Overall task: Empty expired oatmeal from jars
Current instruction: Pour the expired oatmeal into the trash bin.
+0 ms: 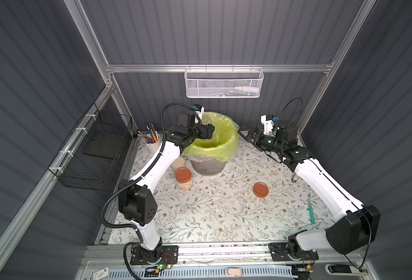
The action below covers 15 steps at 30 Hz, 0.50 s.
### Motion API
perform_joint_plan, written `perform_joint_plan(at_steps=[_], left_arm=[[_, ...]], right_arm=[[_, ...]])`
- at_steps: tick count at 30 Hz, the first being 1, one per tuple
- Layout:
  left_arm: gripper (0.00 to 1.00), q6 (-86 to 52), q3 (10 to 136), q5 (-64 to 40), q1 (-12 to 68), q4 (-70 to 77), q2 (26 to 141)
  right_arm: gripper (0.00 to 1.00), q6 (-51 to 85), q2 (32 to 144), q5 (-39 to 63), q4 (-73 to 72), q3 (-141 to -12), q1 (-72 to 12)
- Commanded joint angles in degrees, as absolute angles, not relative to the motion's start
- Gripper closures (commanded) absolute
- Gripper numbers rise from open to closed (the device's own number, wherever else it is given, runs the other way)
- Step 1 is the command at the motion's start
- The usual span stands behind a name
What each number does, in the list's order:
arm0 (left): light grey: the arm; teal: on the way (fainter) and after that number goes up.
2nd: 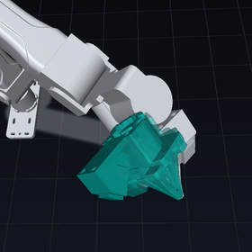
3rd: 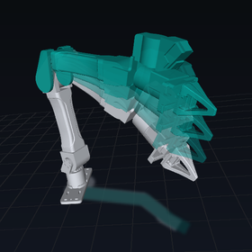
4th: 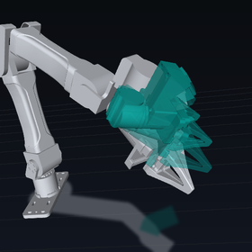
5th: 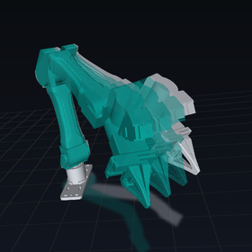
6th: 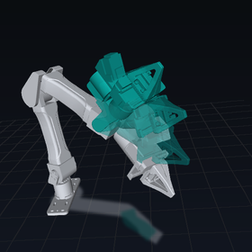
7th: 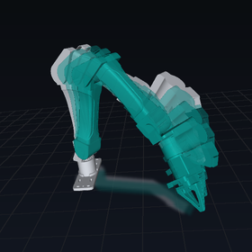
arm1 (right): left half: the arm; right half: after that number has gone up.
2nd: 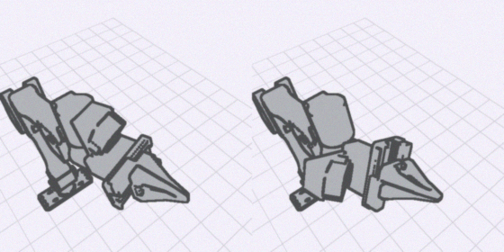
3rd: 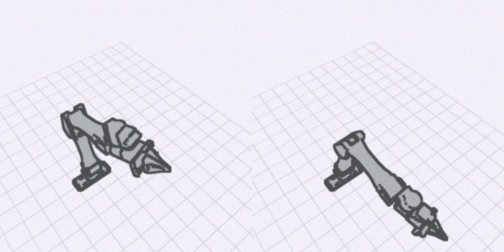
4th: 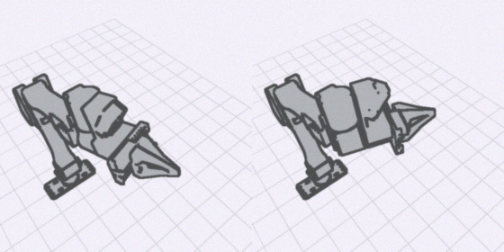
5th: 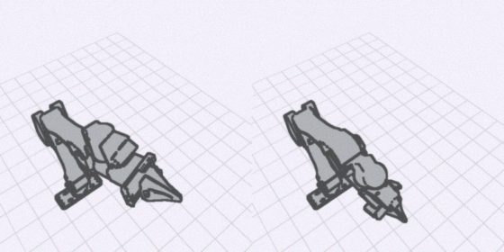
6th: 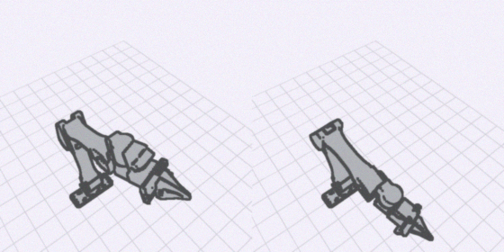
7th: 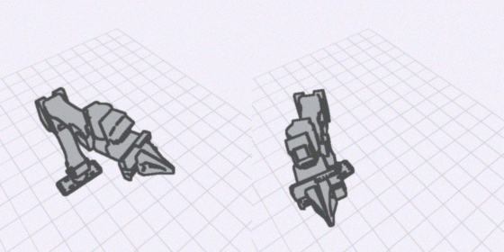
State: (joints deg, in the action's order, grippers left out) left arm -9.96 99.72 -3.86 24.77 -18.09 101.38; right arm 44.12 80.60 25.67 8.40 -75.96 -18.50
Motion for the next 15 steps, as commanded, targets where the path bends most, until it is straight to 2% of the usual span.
perform_joint_plan(at_steps=[1,9,15], left_arm=[[0.53,-18.65,101.85,-0.6,24.67,-12.45,98.83],[0.54,-41.52,94.39,-0.67,25.18,-1.7,94.2],[0.56,-47.3,90.92,3.02,27.37,3.15,90.28]], right_arm=[[0.01,46.68,80.86,26.54,5.75,-76.19,-18.69],[0.01,61.61,79.48,31.25,-9.24,-71.37,-18.98],[0.01,72.86,79.79,30.62,-19.07,-69.01,-21.01]])
